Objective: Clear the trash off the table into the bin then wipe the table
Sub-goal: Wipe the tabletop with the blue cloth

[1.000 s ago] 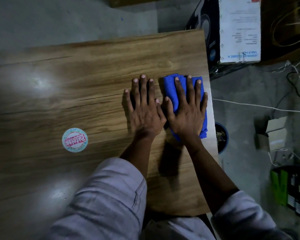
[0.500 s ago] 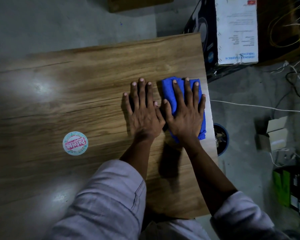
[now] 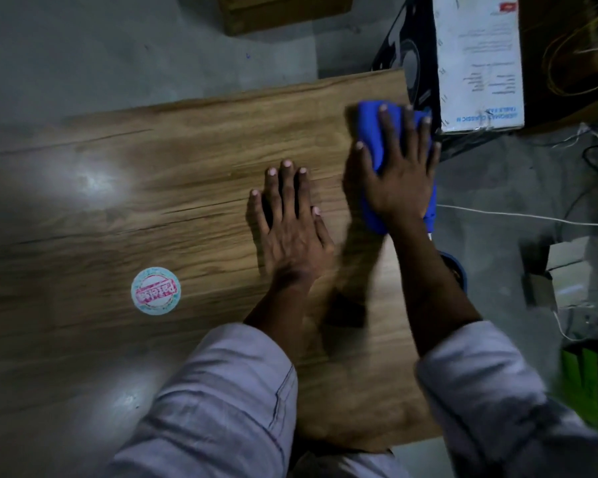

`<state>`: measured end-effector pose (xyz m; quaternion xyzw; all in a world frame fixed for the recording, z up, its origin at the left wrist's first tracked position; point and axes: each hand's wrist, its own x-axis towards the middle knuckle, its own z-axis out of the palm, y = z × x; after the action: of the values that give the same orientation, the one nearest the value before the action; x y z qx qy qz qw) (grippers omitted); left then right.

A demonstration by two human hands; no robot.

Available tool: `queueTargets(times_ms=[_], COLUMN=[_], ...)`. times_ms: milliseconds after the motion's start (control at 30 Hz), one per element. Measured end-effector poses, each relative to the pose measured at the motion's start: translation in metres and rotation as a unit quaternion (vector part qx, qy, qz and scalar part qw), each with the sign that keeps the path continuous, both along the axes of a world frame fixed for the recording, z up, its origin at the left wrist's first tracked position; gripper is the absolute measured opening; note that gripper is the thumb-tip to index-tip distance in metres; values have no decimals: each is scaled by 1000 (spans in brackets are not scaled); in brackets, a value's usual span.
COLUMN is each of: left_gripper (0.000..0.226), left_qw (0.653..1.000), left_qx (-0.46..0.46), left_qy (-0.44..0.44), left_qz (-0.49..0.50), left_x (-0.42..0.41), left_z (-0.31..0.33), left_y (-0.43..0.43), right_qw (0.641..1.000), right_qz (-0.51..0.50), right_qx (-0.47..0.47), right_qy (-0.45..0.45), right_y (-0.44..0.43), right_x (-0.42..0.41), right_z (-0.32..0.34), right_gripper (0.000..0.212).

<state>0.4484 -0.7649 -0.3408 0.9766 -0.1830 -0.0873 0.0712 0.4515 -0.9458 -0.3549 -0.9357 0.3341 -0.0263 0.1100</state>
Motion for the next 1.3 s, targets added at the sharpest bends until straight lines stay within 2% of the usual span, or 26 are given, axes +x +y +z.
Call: queueTargets(times_ms=[33,67,100,133,200,233,300,367,433,467,500,567,633,667,733,800,900,1000,1033,1100,1167,1200,1267,1300], left_gripper=[66,66,66,66,69,70,68,67,66,66,66,67,70,69,67,66,66,65,65,67,71,70,67,66], left_qw=[1000,1000,1000,1000,1000,1000,1000,1000,1000,1000,1000,1000,1000,1000,1000,1000,1000,1000,1000,1000,1000,1000,1000,1000], left_qx=[-1,-1,-1,1,7,8,-1,0,6,8,9,14,15,8,-1,3,9,5,5,15,15,6,-6,-8], left_qy=[0,-2,-4,-7,-9,-9,-11,-6,-2,-1,0,-1,-3,-5,-7,-7,-4,-6,-7,-8,-7,-8,-9,-8], left_qz=[1,2,2,2,1,0,3,3,1,0,-1,0,-3,-2,1,-1,1,3,0,-5,-3,1,4,3], left_x=[-1,-1,0,0,1,0,0,0,0,0,0,1,0,0,1,1,0,1,1,1,1,1,1,1], left_z=[0,0,0,0,-1,-1,-1,1,2,3,3,1,-1,-1,-1,0,0,-3,-4,-3,-2,-1,1,0], left_y=[0,1,2,3,4,4,3,2,2,3,3,4,4,4,4,2,2,4,5,5,5,4,3,2], right_qw=[997,995,998,1000,980,967,960,984,1000,998,998,999,979,972,983,998,997,992,995,998,973,959,945,954], right_qz=[-74,-98,-66,14,199,254,279,180,-2,-59,-67,50,204,234,182,67,-73,-128,-97,61,229,282,326,299], right_qx=[6,3,-3,-6,-1,4,2,-6,-6,-5,-4,3,-1,-12,-28,-19,-12,-9,-6,0,7,19,28,27], right_qy=[4,11,18,20,7,-2,-10,-10,-14,-12,-8,5,5,3,2,7,-2,2,7,13,3,0,7,12], right_y=[6,18,30,42,51,47,29,15,13,20,29,46,50,46,32,20,20,35,42,54,52,41,9,-6], right_x=[12,22,28,30,26,23,21,20,23,25,26,19,-1,-14,-31,-34,-11,22,30,36,31,28,28,30], right_z=[-1,0,1,2,4,5,3,0,0,1,2,4,5,4,3,3,0,-3,-2,0,1,2,2,1], right_gripper=[67,68,68,68,65,63,63,64,65,66,66,65,64,63,64,65,66,68,68,67,66,65,66,66])
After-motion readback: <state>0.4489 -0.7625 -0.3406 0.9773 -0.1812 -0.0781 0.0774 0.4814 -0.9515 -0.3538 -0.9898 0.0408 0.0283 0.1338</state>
